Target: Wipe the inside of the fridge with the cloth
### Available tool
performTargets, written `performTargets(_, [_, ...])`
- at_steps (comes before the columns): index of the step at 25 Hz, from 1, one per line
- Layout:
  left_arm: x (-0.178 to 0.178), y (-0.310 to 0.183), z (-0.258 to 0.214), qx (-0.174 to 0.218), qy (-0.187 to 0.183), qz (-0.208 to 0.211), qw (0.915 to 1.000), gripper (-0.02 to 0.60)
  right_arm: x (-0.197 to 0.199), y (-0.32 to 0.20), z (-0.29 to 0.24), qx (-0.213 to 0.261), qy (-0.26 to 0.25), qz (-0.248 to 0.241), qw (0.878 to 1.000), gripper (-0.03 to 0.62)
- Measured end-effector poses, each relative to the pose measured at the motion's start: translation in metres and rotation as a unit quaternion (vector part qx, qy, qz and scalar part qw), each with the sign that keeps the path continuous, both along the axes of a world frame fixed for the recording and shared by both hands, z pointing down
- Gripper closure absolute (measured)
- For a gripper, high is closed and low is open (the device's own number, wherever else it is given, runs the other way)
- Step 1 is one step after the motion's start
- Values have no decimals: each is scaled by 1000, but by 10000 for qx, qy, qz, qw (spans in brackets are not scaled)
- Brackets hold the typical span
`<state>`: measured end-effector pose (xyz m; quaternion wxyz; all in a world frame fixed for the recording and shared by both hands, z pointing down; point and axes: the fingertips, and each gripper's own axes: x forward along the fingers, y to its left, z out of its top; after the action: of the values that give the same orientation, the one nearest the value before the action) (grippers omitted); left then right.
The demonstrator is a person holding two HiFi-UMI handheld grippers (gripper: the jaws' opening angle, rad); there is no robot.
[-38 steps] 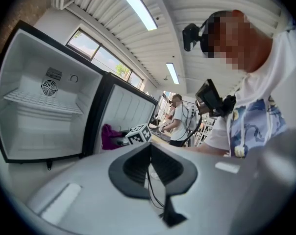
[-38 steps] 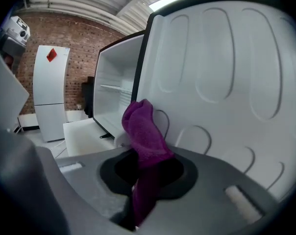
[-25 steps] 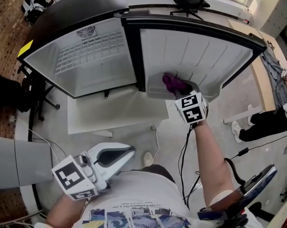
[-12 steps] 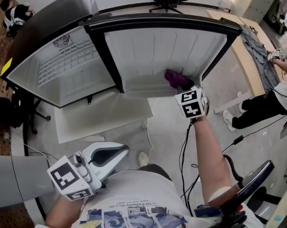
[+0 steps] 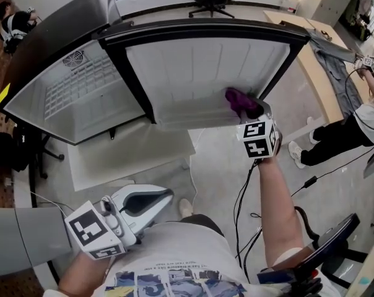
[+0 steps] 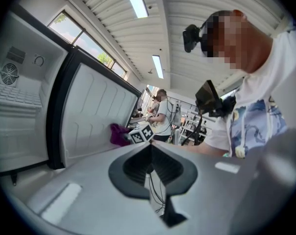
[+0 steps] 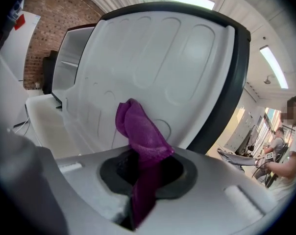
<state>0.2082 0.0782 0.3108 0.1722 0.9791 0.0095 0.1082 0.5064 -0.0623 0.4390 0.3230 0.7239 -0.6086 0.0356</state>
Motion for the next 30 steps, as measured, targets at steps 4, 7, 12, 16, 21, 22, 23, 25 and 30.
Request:
performTargets(4, [4, -1, -1, -7, 18, 53, 10000, 574, 7, 7, -17, 123, 87, 113, 9998, 542])
performTargets(7, [3, -4, 0, -14, 25, 58, 10000, 574, 5, 15, -38, 443, -102, 169, 9988, 542])
performTargets(12, [2, -3, -1, -12, 56, 68, 10000, 574, -27, 19, -64, 810, -469, -114, 9955, 542])
performTargets(16, [-3, -3, -3, 6, 84, 36, 10000, 574, -68, 15, -74, 977, -940, -518, 9894, 542])
performTargets(21, [-19, -6, -4, 10, 114, -131, 9998, 574, -128, -4, -66, 1076, -1661, -1024, 9749, 542])
performTargets(22, [-24, -6, -4, 11, 110, -169, 9998, 574, -140, -8, -62, 1079, -1803, -1112, 9713, 542])
performTargets(23, [-28, -6, -4, 11, 103, -212, 9997, 574, -151, -13, -58, 1087, -1977, -1185, 9670, 542])
performTargets(25, [-40, -8, -3, 9, 76, -325, 9994, 574, -171, -24, -49, 1104, -2349, -1280, 9572, 542])
performTargets(30, [-68, -12, -1, -7, -20, -635, 9980, 574, -201, -49, -17, 1094, -3029, -1183, 9393, 542])
